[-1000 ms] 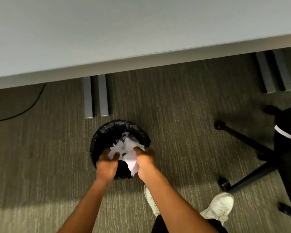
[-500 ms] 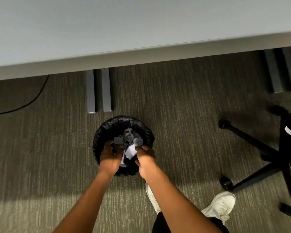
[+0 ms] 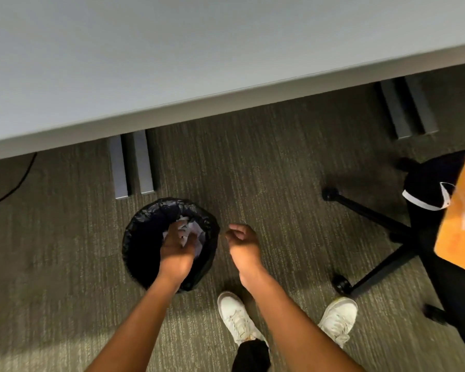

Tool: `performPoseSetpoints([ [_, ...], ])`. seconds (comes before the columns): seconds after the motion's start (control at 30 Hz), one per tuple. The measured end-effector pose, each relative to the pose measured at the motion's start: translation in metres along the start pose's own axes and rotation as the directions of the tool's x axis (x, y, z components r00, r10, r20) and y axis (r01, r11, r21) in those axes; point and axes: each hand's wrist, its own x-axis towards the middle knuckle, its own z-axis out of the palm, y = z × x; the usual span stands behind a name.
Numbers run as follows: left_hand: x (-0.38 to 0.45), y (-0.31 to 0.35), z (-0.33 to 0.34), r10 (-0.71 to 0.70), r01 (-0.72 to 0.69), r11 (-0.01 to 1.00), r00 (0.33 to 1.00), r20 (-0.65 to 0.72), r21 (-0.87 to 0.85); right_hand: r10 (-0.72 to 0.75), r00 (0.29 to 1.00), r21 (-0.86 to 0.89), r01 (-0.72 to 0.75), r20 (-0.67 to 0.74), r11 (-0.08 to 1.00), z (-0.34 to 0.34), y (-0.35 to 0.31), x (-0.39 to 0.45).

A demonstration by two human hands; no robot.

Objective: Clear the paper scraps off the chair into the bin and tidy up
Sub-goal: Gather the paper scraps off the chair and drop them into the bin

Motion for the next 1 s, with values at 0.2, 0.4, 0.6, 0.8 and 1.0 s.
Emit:
performPoseSetpoints([
  [0.2, -0.011, 0.039, 0.068, 0.065, -0.063, 0.998, 0.994, 0.085, -0.026, -0.162, 0.976, -0.078, 0.152, -0.147, 0.985, -0.094, -0.019, 0.017],
  [0.4, -0.023, 0.068, 0.14, 0.163, -0.184, 0.98, 0.961, 0.222, 0.077, -0.239, 0.941, -0.181, 0.199, -0.24, 0.963, -0.201, -0.029, 0.022],
  [0.6, -0.06, 0.12, 0.2, 0.275, -0.383, 0.898, 0.874, 0.402, 0.218, -0.332, 0.873, -0.232, 0.261, -0.358, 0.937, -0.318, -0.022, 0.016],
  [0.8, -0.105, 0.171, 0.272, 0.332, -0.489, 0.835, 0.814, 0.478, 0.254, -0.306, 0.815, -0.223, 0.222, -0.491, 0.949, -0.429, -0.01, 0.015],
  [1.0, -0.139, 0.202, 0.346, 0.377, -0.62, 0.731, 0.715, 0.589, 0.286, -0.247, 0.76, -0.181, 0.171, -0.601, 0.968, -0.518, 0.008, 0.015],
])
